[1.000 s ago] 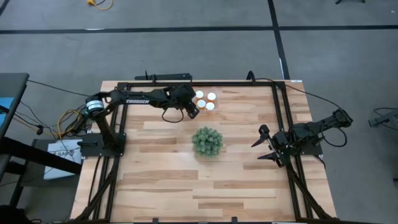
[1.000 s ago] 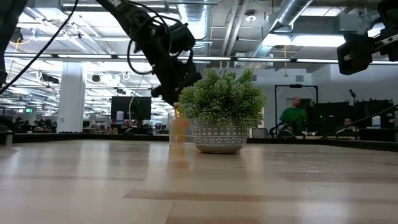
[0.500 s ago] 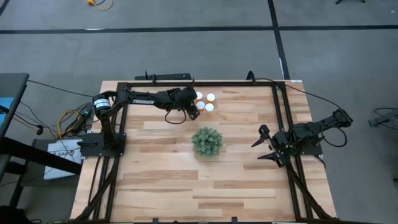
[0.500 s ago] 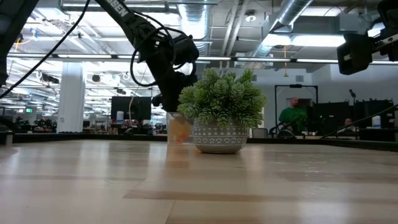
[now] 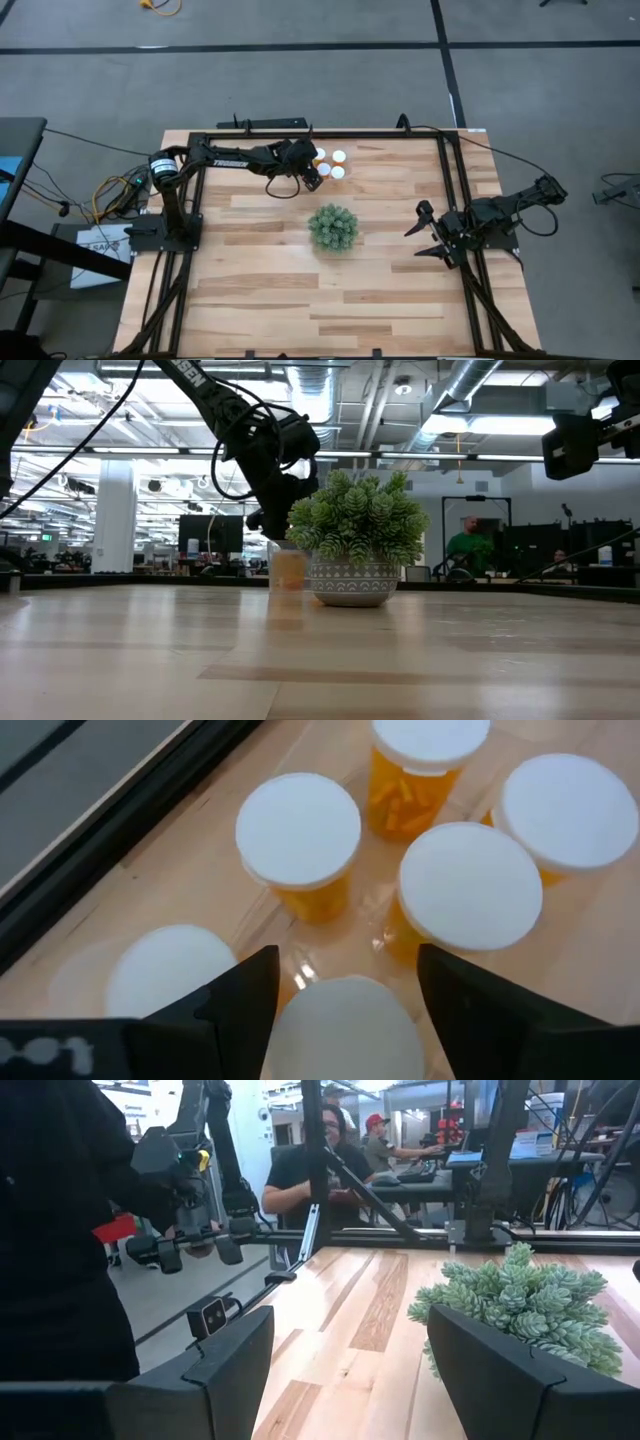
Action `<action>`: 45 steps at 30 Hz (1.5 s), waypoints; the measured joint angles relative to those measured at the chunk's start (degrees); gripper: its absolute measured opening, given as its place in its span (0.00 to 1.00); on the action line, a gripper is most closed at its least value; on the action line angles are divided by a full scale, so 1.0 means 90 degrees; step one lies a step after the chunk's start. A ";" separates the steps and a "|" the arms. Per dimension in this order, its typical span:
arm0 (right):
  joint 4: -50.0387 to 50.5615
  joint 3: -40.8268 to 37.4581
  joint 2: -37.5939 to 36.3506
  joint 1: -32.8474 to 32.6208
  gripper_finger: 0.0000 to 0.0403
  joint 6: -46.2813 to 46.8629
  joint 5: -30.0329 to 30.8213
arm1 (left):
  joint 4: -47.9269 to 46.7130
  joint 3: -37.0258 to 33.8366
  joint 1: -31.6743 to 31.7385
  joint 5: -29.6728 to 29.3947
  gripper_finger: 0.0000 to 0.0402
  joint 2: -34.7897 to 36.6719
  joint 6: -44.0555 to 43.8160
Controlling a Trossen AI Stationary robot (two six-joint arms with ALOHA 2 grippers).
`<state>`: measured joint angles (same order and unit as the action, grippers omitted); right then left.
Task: Pick and place pill bottles into a basket
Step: Put the orange pill bottle into the transparent bin, then return to Home Position
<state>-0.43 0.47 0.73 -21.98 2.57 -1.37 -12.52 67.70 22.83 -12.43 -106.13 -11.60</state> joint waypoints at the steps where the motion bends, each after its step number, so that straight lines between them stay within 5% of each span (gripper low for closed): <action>1: 0.0000 -0.0001 0.0000 -0.0002 0.65 0.0000 0.0000 | 0.0009 0.0000 0.0000 0.0029 0.57 0.0000 -0.0027; 9: 0.0000 -0.0002 0.0000 -0.0002 0.65 0.0000 0.0000 | 0.0065 0.0000 -0.0055 0.0069 0.60 0.0285 -0.0111; 19: -0.0001 -0.0002 0.0000 0.0000 0.65 0.0000 -0.0002 | -0.0185 0.0000 -0.0127 -0.0352 0.60 0.1783 0.0139; 32: 0.0000 -0.0002 0.0000 0.0000 0.65 0.0000 -0.0002 | -0.2736 -0.0056 -0.0999 -0.0845 0.60 0.3508 0.0261; 45: 0.0000 -0.0001 0.0000 -0.0001 0.65 0.0000 -0.0001 | -0.1948 -0.2323 -0.2129 -0.0071 0.60 0.5688 0.0119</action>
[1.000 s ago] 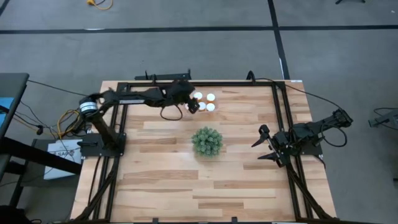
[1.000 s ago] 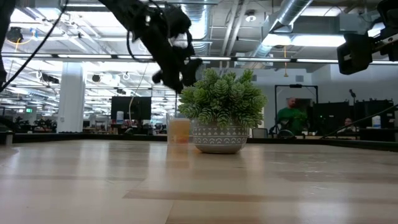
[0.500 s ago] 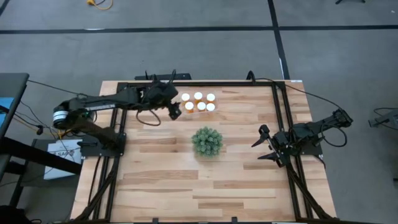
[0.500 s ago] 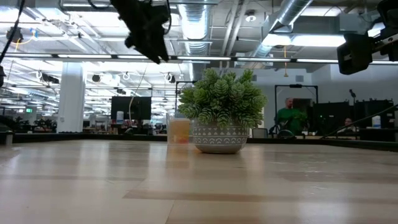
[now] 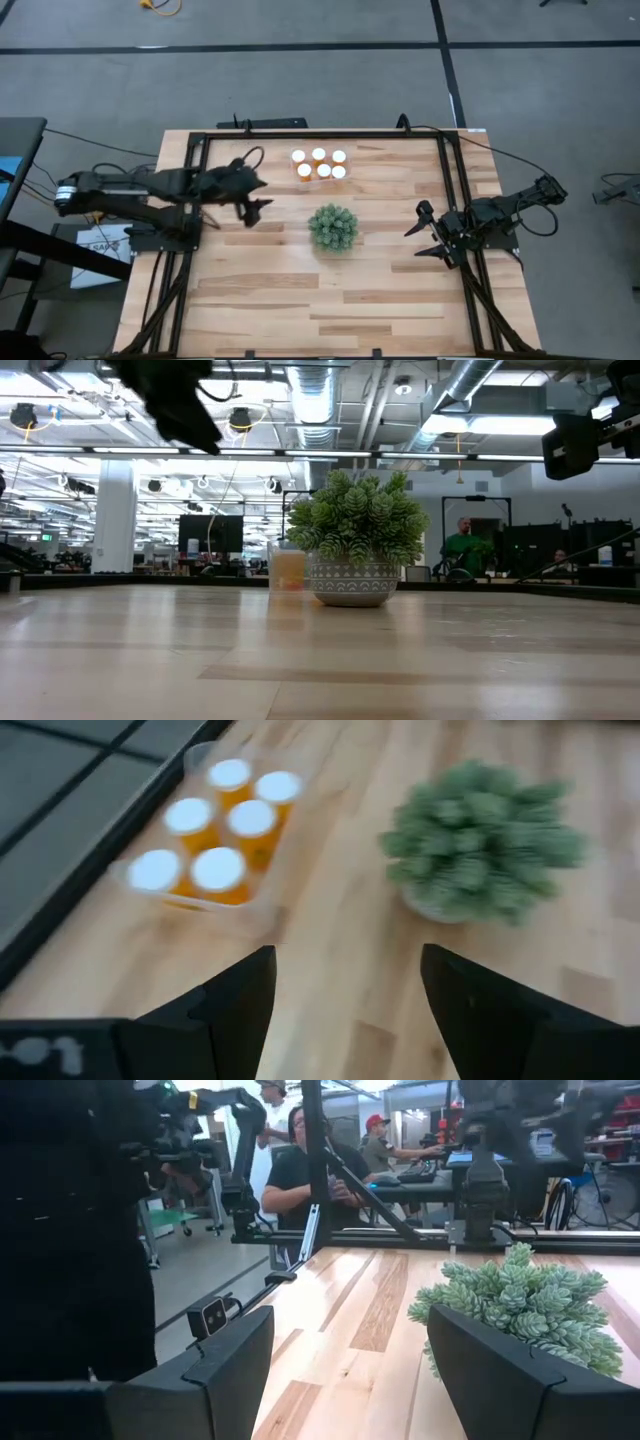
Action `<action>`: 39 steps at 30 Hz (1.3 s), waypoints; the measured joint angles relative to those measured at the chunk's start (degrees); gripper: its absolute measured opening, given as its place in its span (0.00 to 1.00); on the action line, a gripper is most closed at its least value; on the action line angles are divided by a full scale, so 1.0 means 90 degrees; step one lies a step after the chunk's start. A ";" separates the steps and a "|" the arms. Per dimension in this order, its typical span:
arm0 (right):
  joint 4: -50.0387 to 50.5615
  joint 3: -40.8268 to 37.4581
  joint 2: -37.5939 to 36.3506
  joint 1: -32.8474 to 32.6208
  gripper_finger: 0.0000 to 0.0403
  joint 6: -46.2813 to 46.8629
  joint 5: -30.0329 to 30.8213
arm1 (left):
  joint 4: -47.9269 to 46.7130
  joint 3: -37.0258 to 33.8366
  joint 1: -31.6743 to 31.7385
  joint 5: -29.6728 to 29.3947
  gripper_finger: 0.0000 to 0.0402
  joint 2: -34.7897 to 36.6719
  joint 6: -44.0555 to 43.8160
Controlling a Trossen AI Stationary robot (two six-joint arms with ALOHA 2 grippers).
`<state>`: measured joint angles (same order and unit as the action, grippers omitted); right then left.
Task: Pick and place pill bottles into a basket
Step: Return to Home Position
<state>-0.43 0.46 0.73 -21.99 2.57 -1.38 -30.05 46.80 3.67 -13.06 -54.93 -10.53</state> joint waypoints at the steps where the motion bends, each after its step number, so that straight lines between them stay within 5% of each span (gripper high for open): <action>1: -0.0002 -0.0001 -0.0002 -0.0001 0.65 0.0000 -0.0001 | 0.0143 -0.0212 -0.0078 0.0082 0.60 0.0242 -0.0042; 13: -0.0002 -0.0001 0.0000 -0.0001 0.65 -0.0002 0.0001 | 0.1977 -0.2293 -0.0702 0.0431 0.60 0.2940 -0.0252; 26: -0.0002 -0.0001 0.0000 -0.0001 0.65 -0.0002 0.0001 | 0.4037 -0.3811 -0.0911 0.0736 0.60 0.4184 -0.0326; 39: 0.0000 -0.0001 0.0000 -0.0001 0.65 0.0000 0.0001 | 0.4958 -0.4712 -0.0917 0.0748 0.60 0.5490 -0.0306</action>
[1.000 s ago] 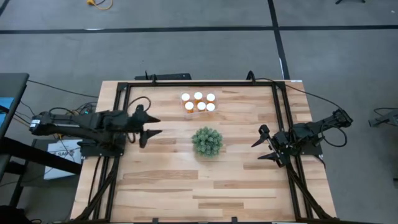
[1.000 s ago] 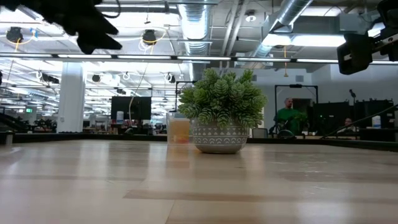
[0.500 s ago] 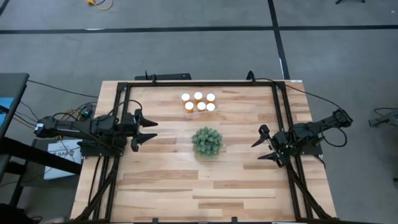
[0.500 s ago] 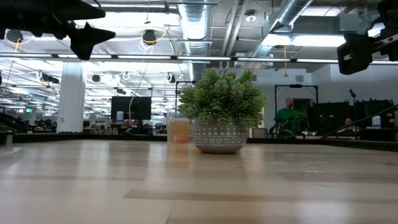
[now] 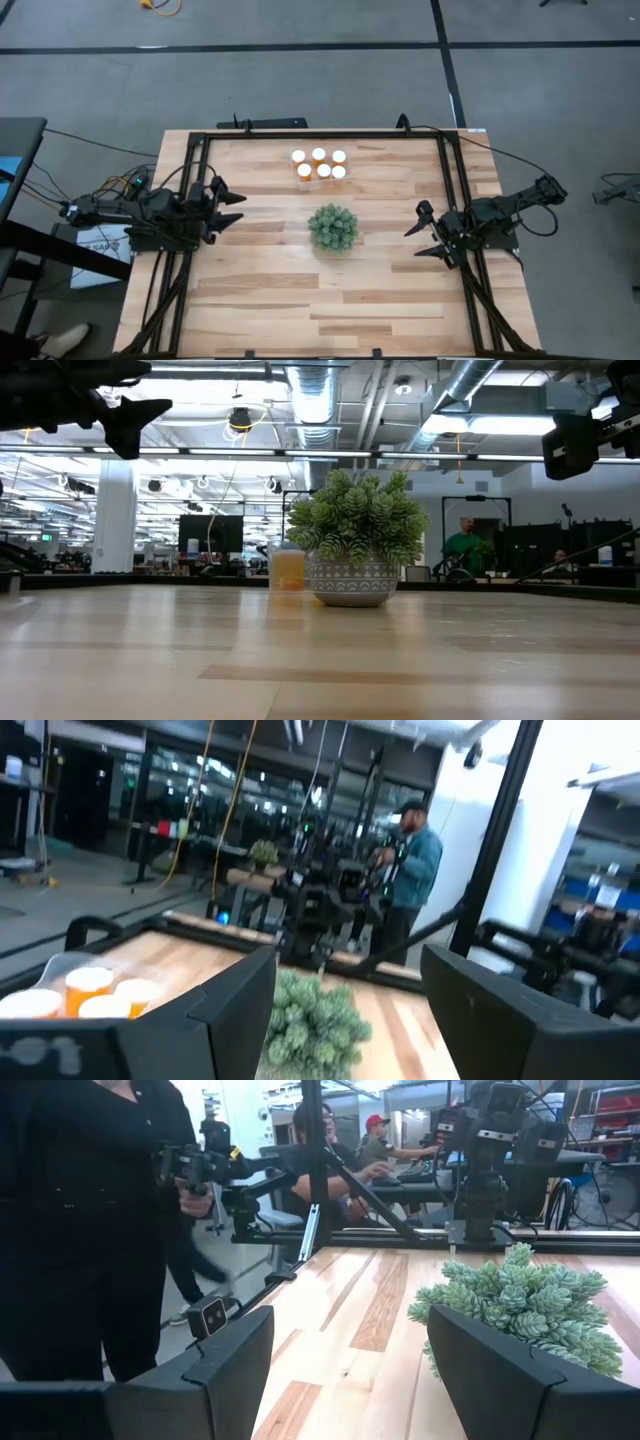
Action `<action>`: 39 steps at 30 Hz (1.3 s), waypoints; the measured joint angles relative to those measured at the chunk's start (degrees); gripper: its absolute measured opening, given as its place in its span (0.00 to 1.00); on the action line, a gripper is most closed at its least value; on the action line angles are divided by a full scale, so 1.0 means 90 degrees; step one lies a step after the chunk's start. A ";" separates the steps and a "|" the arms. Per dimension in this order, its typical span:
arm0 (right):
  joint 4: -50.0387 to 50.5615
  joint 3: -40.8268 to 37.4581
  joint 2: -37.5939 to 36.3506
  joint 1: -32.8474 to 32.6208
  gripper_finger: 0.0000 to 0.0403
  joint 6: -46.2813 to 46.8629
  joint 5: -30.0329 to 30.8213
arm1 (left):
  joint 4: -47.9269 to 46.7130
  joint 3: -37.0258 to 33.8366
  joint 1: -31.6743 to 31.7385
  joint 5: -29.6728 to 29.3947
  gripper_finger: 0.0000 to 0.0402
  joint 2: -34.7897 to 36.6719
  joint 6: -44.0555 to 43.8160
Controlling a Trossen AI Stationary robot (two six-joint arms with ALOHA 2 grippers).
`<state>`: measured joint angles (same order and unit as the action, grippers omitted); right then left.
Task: Pick and place pill bottles into a basket
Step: Return to Home Position
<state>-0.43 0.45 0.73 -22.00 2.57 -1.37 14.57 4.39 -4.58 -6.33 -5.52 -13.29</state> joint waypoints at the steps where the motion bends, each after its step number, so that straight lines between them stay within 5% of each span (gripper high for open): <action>1: 0.0000 0.0002 0.0000 0.0002 0.65 0.0000 0.0000 | 0.0050 -0.0045 0.0000 -0.0004 0.60 0.0110 -0.0019; 20: -0.0002 0.0000 -0.0002 0.0000 0.65 -0.0002 0.0000 | -0.0398 -0.0107 0.0000 -0.0111 0.60 0.0600 0.0720; 27: 0.0000 0.0001 -0.0001 0.0002 0.65 0.0000 -0.0001 | 0.0636 -0.0416 0.0000 -0.0119 0.60 0.0600 0.0733; 39: 0.0002 0.0002 0.0000 0.0002 0.65 -0.0001 0.0000 | 0.0290 -0.0423 0.0005 -0.0163 0.60 0.0580 0.1018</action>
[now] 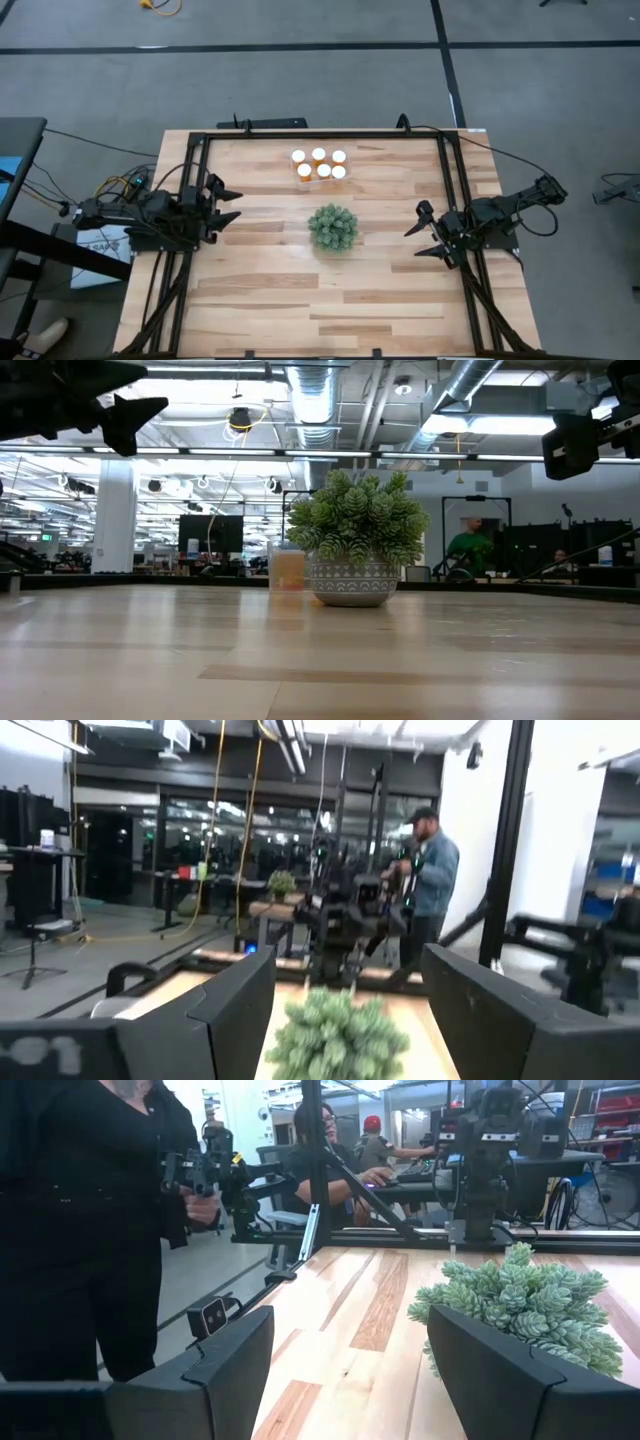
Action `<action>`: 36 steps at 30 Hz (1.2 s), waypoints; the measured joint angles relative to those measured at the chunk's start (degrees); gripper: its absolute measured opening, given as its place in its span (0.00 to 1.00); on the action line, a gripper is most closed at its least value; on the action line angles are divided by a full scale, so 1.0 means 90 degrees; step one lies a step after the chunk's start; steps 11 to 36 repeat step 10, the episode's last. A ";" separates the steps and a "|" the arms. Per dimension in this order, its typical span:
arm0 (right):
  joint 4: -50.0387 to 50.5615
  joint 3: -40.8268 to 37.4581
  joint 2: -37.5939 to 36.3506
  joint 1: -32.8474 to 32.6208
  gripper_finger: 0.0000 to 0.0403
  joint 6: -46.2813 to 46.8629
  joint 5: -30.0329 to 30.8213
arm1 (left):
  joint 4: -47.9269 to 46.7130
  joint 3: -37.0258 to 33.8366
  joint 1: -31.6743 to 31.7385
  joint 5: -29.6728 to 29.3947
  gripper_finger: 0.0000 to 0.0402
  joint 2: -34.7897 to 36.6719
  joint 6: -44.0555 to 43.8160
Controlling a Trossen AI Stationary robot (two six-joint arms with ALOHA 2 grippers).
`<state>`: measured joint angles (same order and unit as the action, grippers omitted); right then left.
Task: Pick and place pill bottles into a basket
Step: Return to Home Position
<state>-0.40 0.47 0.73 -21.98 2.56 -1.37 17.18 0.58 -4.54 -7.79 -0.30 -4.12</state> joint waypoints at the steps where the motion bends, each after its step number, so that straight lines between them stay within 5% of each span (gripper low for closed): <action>1: 0.0000 0.0000 0.0000 0.0000 0.65 -0.0001 0.0000 | -0.0105 0.0000 0.0000 0.0009 0.60 0.0000 0.0046; 10: -0.0002 0.0000 0.0000 0.0000 0.65 0.0000 0.0000 | -0.0940 -0.0012 0.0002 0.0819 0.60 0.0000 0.0314; 36: -0.0002 0.0000 0.0000 0.0000 0.65 0.0000 0.0000 | -0.0940 -0.0012 0.0002 0.0819 0.60 0.0000 0.0314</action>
